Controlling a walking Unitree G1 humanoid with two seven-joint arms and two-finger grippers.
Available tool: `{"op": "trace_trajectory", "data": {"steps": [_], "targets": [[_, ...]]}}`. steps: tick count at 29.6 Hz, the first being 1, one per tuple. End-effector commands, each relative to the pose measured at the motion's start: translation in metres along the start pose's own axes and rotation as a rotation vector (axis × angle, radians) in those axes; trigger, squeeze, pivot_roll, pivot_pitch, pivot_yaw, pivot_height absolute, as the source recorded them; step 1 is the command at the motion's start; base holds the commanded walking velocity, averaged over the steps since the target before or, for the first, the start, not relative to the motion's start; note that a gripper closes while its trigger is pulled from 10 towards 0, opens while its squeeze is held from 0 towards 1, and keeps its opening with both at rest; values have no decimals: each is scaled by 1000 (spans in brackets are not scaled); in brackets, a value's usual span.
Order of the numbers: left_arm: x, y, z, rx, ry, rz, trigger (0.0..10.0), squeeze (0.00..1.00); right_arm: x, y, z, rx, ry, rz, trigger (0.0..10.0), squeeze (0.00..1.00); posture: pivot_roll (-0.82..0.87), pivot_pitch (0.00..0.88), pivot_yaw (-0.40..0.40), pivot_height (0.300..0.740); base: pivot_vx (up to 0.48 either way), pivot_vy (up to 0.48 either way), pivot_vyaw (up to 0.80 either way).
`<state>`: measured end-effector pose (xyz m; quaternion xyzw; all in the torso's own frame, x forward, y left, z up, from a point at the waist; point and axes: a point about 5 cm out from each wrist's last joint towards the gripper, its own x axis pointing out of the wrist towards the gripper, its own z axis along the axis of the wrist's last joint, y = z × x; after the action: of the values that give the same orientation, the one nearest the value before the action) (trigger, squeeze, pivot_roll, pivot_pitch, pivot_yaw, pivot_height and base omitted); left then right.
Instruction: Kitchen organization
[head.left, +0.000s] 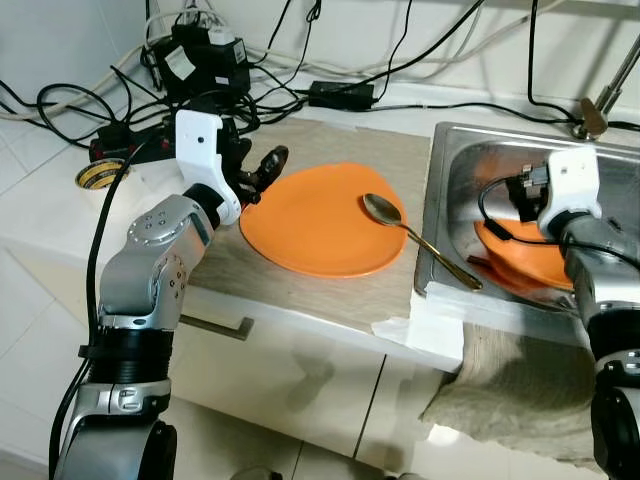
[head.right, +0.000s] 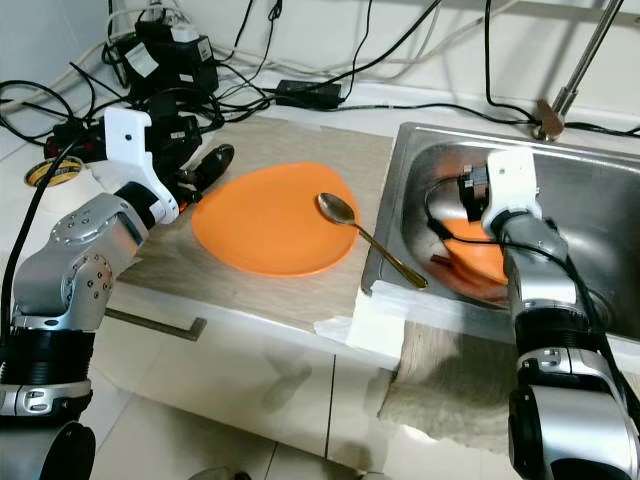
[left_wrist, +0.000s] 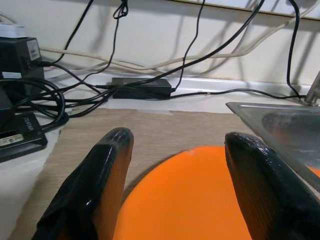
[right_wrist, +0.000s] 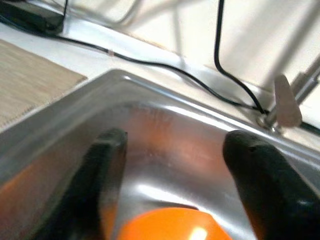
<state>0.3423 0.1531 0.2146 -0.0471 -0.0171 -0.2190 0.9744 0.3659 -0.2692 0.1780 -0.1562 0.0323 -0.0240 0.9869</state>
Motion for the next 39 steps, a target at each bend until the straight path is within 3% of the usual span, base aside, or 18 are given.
{"op": "trace_trajectory", "data": {"steps": [1, 8, 11, 12, 16, 20, 26, 33, 39], "targets": [[4, -1, 4, 5, 0, -8, 10000, 0, 2, 6, 9, -14, -27, 29, 10000, 1000, -6, 0, 49, 740, 0, 0, 0], [5, -1, 3, 1, -2, -6, 10000, 0, 1, 31, 27, 27, -123, 123, 10000, 1000, -6, 0, 45, 740, 0, 0, 0], [6, 0, 3, 2, -1, -1, 10000, 0, -1, 48, 46, 128, -197, 190, 10000, 1000, -4, 0, 44, 740, 0, 0, 0], [6, 1, 3, 6, -1, 2, 10000, 0, -2, 53, 50, 161, -204, 209, 10000, 0, -3, 0, 43, 740, 0, 0, 0], [6, 3, 6, 10, 4, 6, 10000, 0, -6, 65, 64, 258, -218, 304, 10000, 0, 1, 0, 42, 740, 0, 0, 0], [8, 4, 8, 17, 22, 3, 10000, 0, -11, 62, 68, 330, -210, 361, 10000, 0, 1, 0, 43, 740, 0, 0, 0], [9, -2, 6, -8, 31, -13, 10000, 0, -22, 60, 49, 470, -119, 435, 10000, 0, -1, 0, 42, 740, 0, 0, 0], [9, 0, 3, -18, 35, 0, 10000, 0, -33, 60, 28, 509, -26, 448, 10000, 0, -6, 0, 38, 740, 0, 0, 0], [9, -2, 2, -14, 36, -7, 10000, 0, -37, 57, 34, 489, -35, 470, 10000, 0, -14, 0, 36, 740, 0, 0, 0]]}}
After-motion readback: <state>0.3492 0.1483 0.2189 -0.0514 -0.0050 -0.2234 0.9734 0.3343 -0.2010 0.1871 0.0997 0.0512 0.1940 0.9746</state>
